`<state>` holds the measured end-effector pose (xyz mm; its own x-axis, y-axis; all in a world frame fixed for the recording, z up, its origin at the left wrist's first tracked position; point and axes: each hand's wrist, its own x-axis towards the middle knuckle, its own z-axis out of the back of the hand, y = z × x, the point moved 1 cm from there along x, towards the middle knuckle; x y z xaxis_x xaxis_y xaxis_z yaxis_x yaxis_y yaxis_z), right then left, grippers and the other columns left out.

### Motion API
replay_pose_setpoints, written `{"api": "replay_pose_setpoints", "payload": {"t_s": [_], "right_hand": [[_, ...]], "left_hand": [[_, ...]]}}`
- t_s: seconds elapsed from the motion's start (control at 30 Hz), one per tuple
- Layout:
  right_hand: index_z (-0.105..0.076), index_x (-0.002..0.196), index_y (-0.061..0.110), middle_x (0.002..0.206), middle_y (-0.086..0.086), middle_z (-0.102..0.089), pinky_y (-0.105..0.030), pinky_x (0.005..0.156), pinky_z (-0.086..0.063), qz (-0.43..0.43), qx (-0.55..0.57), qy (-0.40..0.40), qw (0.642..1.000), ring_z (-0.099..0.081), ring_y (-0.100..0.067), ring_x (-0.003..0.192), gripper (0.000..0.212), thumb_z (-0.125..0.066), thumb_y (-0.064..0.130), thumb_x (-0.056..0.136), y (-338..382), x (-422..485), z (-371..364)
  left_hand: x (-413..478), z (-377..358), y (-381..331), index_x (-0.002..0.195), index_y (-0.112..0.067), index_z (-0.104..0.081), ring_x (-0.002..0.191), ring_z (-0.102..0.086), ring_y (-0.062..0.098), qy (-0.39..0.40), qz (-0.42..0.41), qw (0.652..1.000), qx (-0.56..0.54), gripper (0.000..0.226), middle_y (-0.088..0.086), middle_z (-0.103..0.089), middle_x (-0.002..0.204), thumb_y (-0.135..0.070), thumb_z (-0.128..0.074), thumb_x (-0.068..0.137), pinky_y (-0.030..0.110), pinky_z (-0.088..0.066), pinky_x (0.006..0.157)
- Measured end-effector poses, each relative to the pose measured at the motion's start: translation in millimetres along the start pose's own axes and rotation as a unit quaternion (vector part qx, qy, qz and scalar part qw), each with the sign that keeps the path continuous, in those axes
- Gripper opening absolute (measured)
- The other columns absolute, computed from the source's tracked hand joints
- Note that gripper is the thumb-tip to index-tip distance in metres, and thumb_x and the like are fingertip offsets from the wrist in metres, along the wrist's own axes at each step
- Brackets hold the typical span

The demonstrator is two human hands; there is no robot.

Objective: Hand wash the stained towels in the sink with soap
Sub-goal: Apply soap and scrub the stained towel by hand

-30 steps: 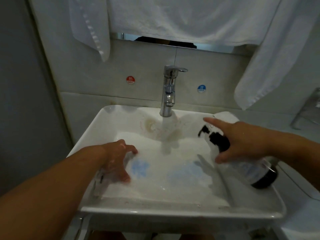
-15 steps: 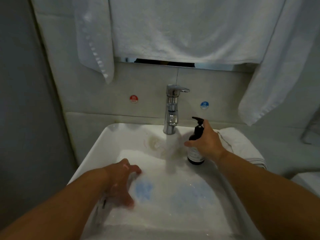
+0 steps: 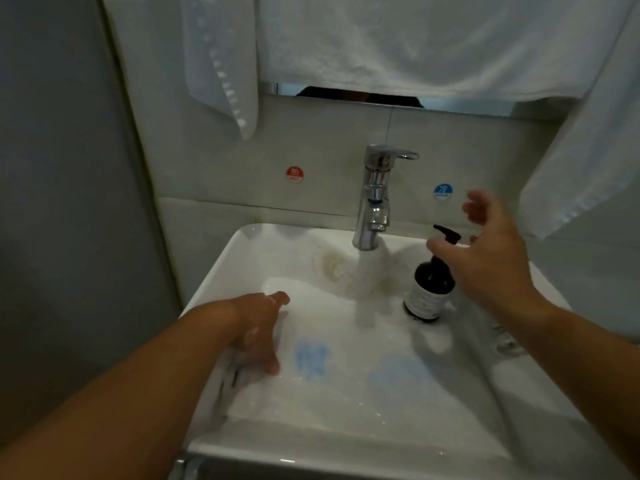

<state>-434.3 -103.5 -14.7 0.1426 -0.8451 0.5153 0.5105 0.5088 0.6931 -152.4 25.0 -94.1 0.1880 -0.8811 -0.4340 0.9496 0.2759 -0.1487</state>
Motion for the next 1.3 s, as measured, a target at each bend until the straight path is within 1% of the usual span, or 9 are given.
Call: {"api": "replay_pose_setpoints", "payload": {"t_s": [0.13, 0.23, 0.37, 0.63, 0.73, 0.9, 1.0, 1.13, 1.3], "right_hand": [[-0.054, 0.128, 0.026, 0.112, 0.019, -0.052, -0.016, 0.084, -0.049, 0.181, -0.014, 0.157, 0.971, -0.055, 0.0, 0.096, 0.049, -0.077, 0.018, 0.085, 42, -48, -29], [-0.04, 0.148, 0.031, 0.138, 0.011, -0.053, -0.025, 0.101, -0.047, 0.182, -0.145, 0.411, 0.881, -0.054, -0.005, 0.118, 0.066, -0.073, 0.03, 0.09, 42, -66, -81], [-0.04, 0.145, 0.029, 0.135, 0.0, -0.06, -0.036, 0.1, -0.049, 0.168, -0.149, 0.509, 0.831, -0.058, -0.024, 0.116, 0.071, -0.075, 0.026, 0.084, 33, -70, -133], [-0.073, 0.095, 0.023, 0.085, 0.004, -0.066, -0.03, 0.075, -0.047, 0.145, -0.138, 0.52, 0.83, -0.06, -0.013, 0.08, 0.018, -0.07, 0.04, 0.091, 34, -32, -120], [-0.068, 0.092, 0.025, 0.085, 0.008, -0.066, -0.026, 0.074, -0.048, 0.106, -0.044, 0.474, 0.873, -0.061, -0.006, 0.081, 0.012, -0.067, 0.037, 0.095, 29, -22, -89], [-0.07, 0.103, 0.02, 0.099, -0.001, -0.074, -0.036, 0.083, -0.056, -0.064, 0.179, 0.396, 0.898, -0.071, -0.02, 0.094, 0.009, -0.067, 0.022, 0.095, 17, -29, -57], [-0.069, 0.095, 0.004, 0.096, -0.02, -0.072, -0.038, 0.076, -0.05, -0.199, 0.272, 0.288, 0.896, -0.069, -0.031, 0.084, 0.009, -0.064, 0.007, 0.089, 10, -36, -51], [-0.072, 0.068, 0.02, 0.09, -0.016, -0.067, -0.034, 0.072, -0.045, -0.251, 0.244, 0.249, 0.903, -0.063, -0.03, 0.081, 0.02, -0.064, 0.009, 0.083, 4, -44, -51], [-0.074, 0.103, 0.019, 0.096, -0.005, -0.079, -0.042, 0.09, -0.058, -0.257, 0.341, 0.317, 0.847, -0.075, -0.025, 0.091, 0.017, -0.063, 0.031, 0.097, 19, -49, -43]], "left_hand": [[-1, 1, -1, 0.148, -0.025, -0.039, 0.127, -0.053, 0.022, -0.006, -0.012, 1.0, 0.005, 0.093, 0.001, -0.048, 0.147, -0.035, -0.09, 0.071, 0.034, -0.049, 0.103], [-1, -1, 0, 0.137, -0.032, -0.052, 0.106, -0.057, 0.016, -0.025, -0.066, 0.997, -0.019, 0.073, -0.005, -0.06, 0.128, -0.023, -0.087, 0.073, 0.028, -0.049, 0.092], [-1, 0, 4, 0.128, -0.037, -0.06, 0.098, -0.059, 0.011, -0.054, -0.131, 0.987, -0.072, 0.065, -0.014, -0.059, 0.108, -0.015, -0.084, 0.072, 0.022, -0.047, 0.084], [-1, 3, 2, 0.118, -0.03, -0.047, 0.091, -0.065, 0.018, -0.11, -0.109, 0.956, -0.251, 0.061, -0.004, -0.068, 0.109, -0.026, -0.088, 0.073, 0.035, -0.057, 0.079], [-5, -2, -6, 0.13, -0.032, -0.061, 0.105, -0.068, 0.01, -0.049, -0.145, 0.926, -0.345, 0.061, -0.012, -0.071, 0.117, -0.041, -0.085, 0.075, 0.027, -0.056, 0.082], [-9, -1, -15, 0.108, -0.017, -0.075, 0.095, -0.073, 0.02, -0.041, -0.137, 0.893, -0.427, 0.028, -0.001, -0.078, 0.102, -0.022, -0.084, 0.082, 0.034, -0.057, 0.088], [-15, 3, -16, 0.115, -0.013, -0.073, 0.106, -0.072, 0.028, -0.035, -0.117, 0.839, -0.53, 0.043, 0.008, -0.076, 0.112, -0.026, -0.084, 0.076, 0.048, -0.056, 0.097], [-25, 16, -28, 0.125, -0.021, -0.069, 0.097, -0.071, 0.028, -0.067, -0.119, 0.753, -0.643, 0.043, 0.009, -0.074, 0.116, -0.026, -0.073, 0.083, 0.043, -0.059, 0.079], [-32, 61, -46, 0.109, -0.011, -0.072, 0.093, -0.069, 0.025, -0.182, -0.09, 0.71, -0.674, 0.019, 0.012, -0.076, 0.107, -0.007, -0.064, 0.092, 0.037, -0.055, 0.074]]}}
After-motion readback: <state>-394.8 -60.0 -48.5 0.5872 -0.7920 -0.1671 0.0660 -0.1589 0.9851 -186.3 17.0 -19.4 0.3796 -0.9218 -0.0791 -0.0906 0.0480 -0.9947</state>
